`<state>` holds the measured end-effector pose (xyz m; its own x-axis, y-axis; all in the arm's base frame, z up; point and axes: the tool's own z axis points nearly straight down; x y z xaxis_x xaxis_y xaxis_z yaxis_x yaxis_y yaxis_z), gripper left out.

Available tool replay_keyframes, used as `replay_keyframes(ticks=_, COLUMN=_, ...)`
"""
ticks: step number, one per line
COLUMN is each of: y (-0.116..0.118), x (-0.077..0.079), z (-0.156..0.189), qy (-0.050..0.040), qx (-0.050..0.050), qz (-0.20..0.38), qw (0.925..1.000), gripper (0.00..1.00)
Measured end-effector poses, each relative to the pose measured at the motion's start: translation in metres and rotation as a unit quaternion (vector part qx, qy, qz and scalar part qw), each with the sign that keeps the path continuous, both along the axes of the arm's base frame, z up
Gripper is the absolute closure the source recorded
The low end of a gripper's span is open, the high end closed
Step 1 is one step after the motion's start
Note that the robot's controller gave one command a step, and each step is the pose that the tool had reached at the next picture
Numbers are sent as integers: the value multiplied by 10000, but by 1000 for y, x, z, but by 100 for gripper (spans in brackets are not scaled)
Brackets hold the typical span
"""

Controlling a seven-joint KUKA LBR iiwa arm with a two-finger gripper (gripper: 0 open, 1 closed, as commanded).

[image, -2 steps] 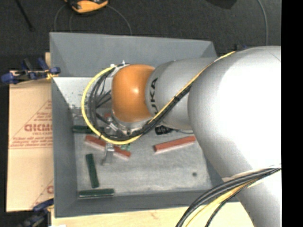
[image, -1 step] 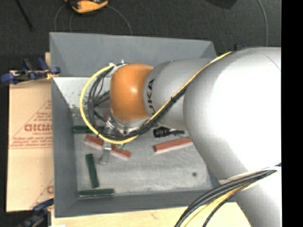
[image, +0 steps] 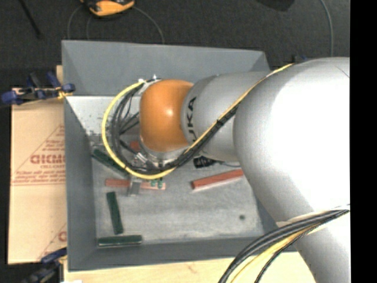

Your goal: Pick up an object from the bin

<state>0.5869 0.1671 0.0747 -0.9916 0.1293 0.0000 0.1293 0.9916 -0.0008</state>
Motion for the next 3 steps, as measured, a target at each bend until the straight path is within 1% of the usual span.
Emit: replay_keyframes(ticks=3, y=0, x=0, z=3, qy=-10, qx=7, qz=-6, qw=10000, gripper=100)
